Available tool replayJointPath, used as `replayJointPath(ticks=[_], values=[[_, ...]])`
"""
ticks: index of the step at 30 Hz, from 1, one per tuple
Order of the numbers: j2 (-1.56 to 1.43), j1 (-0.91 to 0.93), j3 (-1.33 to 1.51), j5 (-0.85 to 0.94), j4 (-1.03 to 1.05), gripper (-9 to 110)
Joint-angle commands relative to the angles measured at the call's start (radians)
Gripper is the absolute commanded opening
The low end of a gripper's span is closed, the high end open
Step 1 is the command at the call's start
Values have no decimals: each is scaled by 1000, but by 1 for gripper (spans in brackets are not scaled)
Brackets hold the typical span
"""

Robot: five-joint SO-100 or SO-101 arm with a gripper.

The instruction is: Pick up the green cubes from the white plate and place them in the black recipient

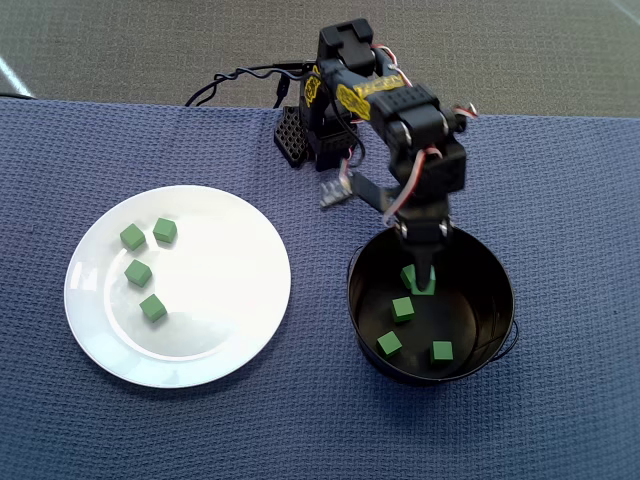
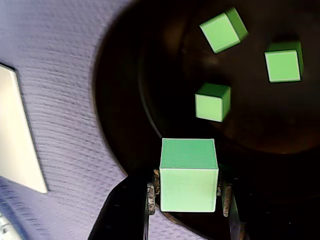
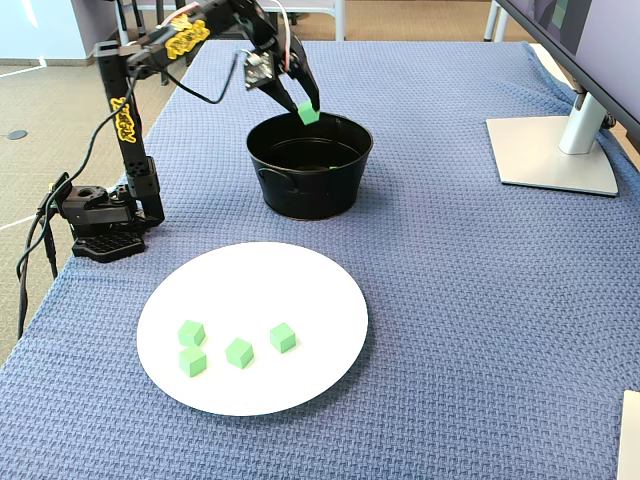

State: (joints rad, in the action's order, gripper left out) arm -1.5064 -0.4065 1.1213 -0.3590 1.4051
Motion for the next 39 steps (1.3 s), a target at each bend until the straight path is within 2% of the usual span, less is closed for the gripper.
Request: replayJointPath(ticks=[1, 2, 4, 10, 12, 15, 21, 24, 29, 34, 39], values=[[21, -20, -67, 3, -18, 26], [11, -26, -64, 6, -12, 30], [-32, -26, -41, 9, -12, 30], [-201, 112, -11, 15, 21, 24], [-255, 221, -17, -15, 52, 17], [-316, 430, 9, -67, 84, 14], [-308, 792, 170, -103, 2, 15], [-232, 910, 253, -83, -57, 16], [-3, 1060, 307, -147, -213, 15], [258, 1106, 80, -156, -156, 17], [439, 1095, -121, -51, -101, 20]])
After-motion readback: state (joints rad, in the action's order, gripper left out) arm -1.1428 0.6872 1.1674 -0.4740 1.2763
